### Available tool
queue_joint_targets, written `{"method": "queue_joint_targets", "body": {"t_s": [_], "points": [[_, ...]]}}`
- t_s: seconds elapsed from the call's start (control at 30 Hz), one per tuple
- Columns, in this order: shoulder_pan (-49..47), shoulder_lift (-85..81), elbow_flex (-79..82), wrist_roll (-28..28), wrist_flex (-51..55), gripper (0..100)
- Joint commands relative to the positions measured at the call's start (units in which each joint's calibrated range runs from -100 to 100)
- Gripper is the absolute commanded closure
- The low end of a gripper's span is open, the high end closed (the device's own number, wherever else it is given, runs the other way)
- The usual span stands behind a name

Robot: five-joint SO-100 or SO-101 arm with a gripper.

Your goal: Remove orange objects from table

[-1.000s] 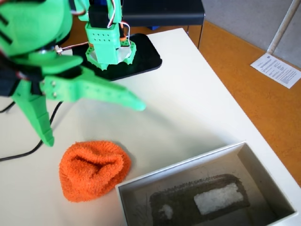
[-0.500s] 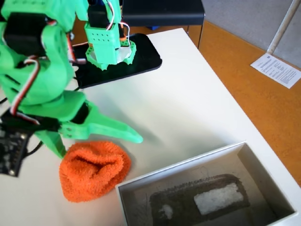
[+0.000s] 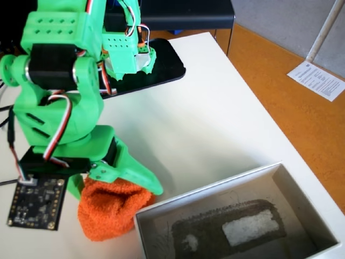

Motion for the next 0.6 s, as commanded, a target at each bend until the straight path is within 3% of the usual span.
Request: {"method": "queue_joint_targets", "body": {"t_s": [0.0, 0.27, 0.43, 0.57], "points": [[0.2, -0.42, -1.78, -0.63, -1.1, 90], [0.72, -1.6, -0.52, 0.78, -1.27, 100], [1.24, -6.21, -0.22, 2.83, 0.03, 100], [-1.79, -14.6, -7.3, 0.29, 1.25, 100]]}}
